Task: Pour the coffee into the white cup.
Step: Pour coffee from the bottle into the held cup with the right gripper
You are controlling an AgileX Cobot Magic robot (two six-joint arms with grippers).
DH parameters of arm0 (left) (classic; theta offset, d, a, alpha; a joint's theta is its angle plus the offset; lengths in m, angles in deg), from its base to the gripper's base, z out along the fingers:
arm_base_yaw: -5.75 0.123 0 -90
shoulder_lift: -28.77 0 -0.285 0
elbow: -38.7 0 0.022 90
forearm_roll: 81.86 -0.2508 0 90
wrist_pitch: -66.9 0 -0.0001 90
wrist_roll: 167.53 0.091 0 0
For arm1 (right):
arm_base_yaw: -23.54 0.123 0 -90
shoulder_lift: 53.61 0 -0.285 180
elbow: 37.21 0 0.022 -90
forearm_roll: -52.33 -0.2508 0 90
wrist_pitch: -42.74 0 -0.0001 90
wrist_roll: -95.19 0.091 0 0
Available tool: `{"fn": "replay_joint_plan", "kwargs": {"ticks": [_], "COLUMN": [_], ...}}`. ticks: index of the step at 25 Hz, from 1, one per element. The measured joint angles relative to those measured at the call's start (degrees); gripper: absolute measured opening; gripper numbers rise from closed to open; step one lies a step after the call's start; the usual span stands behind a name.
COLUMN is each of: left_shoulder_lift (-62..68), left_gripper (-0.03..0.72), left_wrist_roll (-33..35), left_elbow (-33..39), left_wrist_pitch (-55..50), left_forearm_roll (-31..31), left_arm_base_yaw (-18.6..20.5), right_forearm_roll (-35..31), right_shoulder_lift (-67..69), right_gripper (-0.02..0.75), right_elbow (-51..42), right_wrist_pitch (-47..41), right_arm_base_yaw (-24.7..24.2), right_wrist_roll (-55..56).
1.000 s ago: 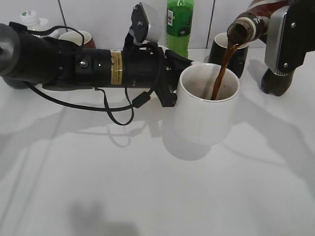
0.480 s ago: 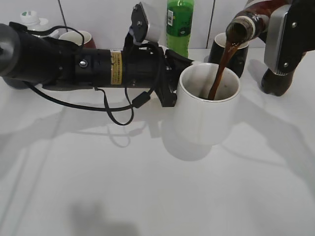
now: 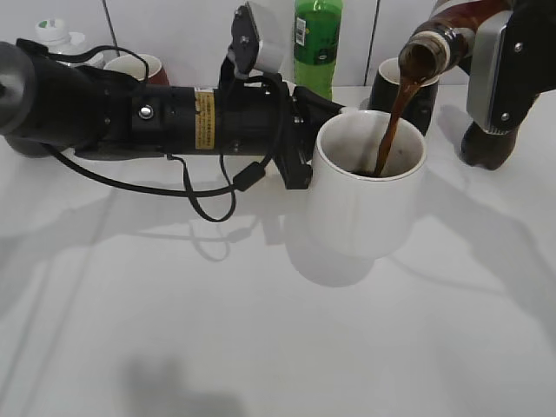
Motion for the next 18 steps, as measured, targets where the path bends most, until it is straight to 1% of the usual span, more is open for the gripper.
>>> {"fn": "replay_joint_plan", "kwargs": {"ticks": [18], "left_shoulder_lift": [0.0], "left_gripper": [0.036], "left_wrist_roll": [0.0], "left_elbow": [0.0], "left_wrist_pitch": [0.24], "left_forearm_roll": [-0.23], "left_arm_base_yaw": [0.0], "right_forearm_roll": [0.0], "right_shoulder_lift": [0.0], "right_gripper": [0.527], "right_elbow": [0.0], "right_wrist_pitch": [0.28], "right_arm_base_yaw": [0.0], "right_wrist_roll": [-2.62]}}
